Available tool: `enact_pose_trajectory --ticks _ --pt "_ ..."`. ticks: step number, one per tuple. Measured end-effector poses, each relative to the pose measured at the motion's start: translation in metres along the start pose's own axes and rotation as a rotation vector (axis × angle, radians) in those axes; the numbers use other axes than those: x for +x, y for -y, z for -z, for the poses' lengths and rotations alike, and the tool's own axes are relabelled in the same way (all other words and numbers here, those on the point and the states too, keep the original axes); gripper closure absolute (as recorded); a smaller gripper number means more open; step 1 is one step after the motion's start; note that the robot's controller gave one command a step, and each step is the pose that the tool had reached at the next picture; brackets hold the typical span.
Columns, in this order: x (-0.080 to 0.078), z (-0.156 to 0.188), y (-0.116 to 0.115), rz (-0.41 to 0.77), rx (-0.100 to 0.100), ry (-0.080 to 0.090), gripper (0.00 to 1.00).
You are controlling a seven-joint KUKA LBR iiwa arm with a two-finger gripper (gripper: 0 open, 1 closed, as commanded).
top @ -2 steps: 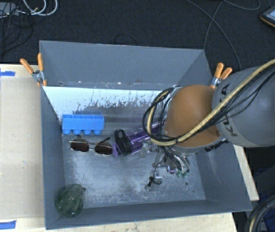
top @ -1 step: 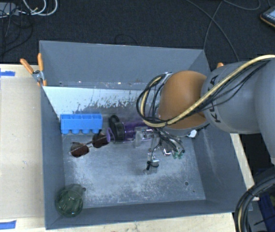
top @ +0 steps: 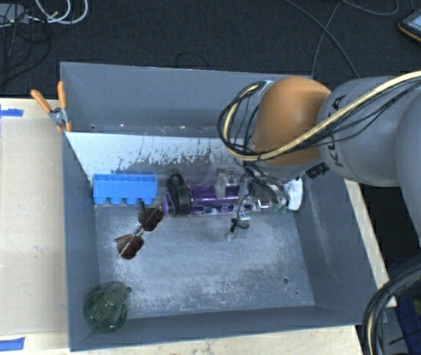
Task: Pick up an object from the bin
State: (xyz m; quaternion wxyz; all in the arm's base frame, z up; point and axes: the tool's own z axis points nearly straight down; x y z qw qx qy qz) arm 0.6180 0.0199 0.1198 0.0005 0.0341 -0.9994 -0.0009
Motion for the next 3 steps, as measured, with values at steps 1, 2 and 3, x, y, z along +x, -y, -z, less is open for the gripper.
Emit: enact_pose_trajectory --ticks 1,2,3 --pt "-0.006 -0.012 -0.020 0.299 -0.002 -0.003 0.00" --pt "-0.011 -0.035 0.007 -0.002 -0.004 0.029 0.00" --pt "-0.002 -0.051 0.010 0.216 -0.003 0.004 1.00"
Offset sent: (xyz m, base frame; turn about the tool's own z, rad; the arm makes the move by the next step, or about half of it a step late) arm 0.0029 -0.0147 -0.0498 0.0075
